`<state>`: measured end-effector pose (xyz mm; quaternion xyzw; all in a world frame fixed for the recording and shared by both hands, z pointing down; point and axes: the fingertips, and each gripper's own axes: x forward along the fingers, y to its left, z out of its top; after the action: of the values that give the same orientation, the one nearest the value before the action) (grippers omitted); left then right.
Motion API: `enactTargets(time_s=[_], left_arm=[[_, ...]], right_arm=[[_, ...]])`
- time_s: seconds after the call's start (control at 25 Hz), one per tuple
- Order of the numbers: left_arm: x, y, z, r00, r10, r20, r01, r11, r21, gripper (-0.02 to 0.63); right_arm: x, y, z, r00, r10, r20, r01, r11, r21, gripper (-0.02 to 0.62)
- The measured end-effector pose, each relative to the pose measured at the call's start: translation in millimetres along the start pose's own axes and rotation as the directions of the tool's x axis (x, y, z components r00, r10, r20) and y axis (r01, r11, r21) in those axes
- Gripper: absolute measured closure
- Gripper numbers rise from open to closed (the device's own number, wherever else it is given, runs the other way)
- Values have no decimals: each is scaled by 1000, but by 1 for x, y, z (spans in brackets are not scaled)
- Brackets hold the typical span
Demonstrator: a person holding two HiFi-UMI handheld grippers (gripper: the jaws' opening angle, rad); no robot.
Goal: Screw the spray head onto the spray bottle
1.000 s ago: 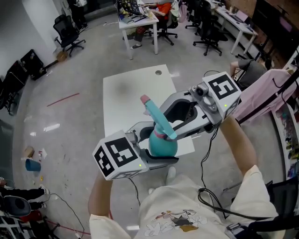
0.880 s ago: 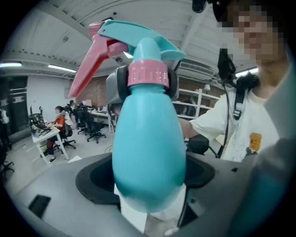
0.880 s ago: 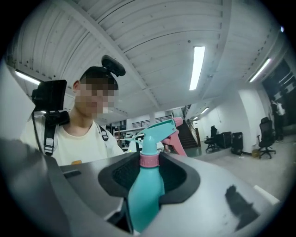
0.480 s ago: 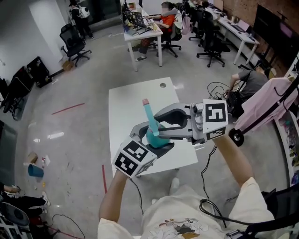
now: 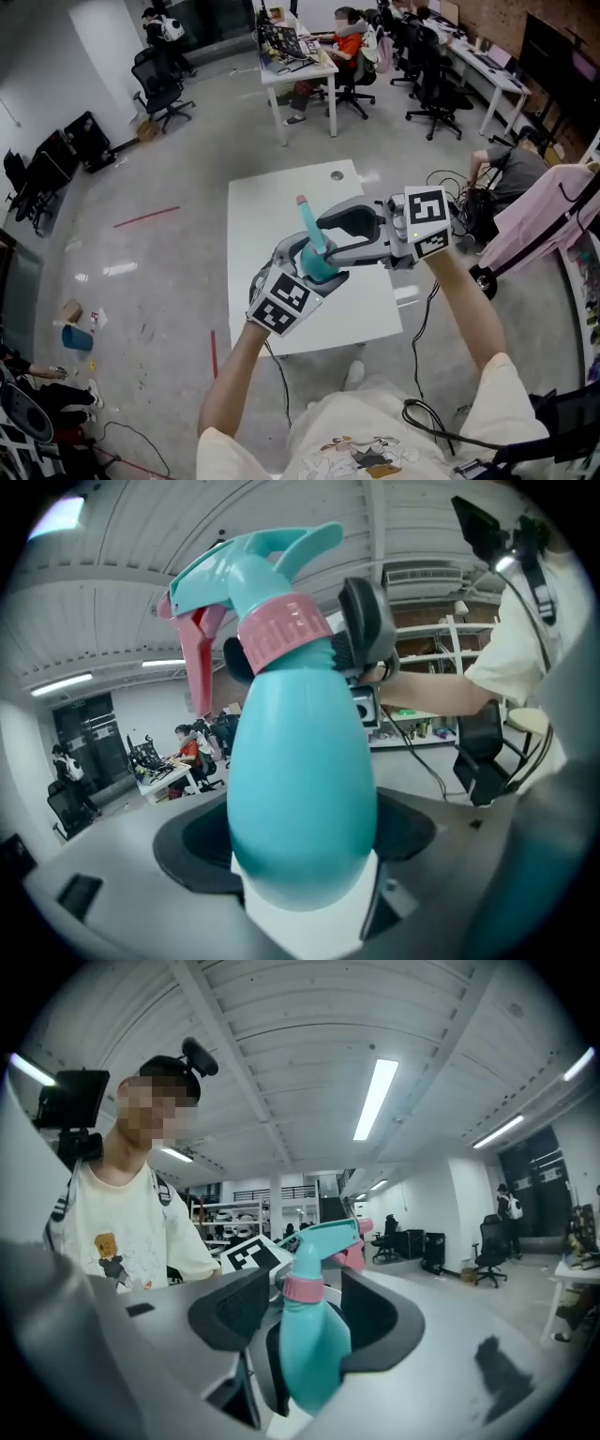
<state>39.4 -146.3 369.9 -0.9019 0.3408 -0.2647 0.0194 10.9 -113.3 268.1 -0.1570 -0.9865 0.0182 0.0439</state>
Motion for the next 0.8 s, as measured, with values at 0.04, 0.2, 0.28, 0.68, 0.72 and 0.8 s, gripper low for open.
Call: enactTargets(time_s=[0.04,0.2,0.28,0.68,0.72,0.8], left_arm=[[2,1,-4,1000,10,-10,-10,1000,19,198],[16,2,-14,1000,6,-17,-5,998,57,198],[27,2,-15,1000,-11,-18,12,998,69,198],[53,5,-40,997,-8,-79,15,996,83,198],[52,7,-42,997,-22,-80,28,997,72,198],[49,10,-42,995,-83,-53,84,996,18,199]], right_arm=[[-2,2,1,1000,23,10,-23,1000,11,370],[-8,-2,-7,995,97,-20,-96,994,43,370],[-10,-8,-16,988,138,-64,-135,990,49,370],[-13,-25,-54,968,232,-97,-225,971,75,463],[-11,-28,-54,969,231,-85,-226,972,68,463],[-10,-36,-51,974,222,-40,-219,974,62,463]])
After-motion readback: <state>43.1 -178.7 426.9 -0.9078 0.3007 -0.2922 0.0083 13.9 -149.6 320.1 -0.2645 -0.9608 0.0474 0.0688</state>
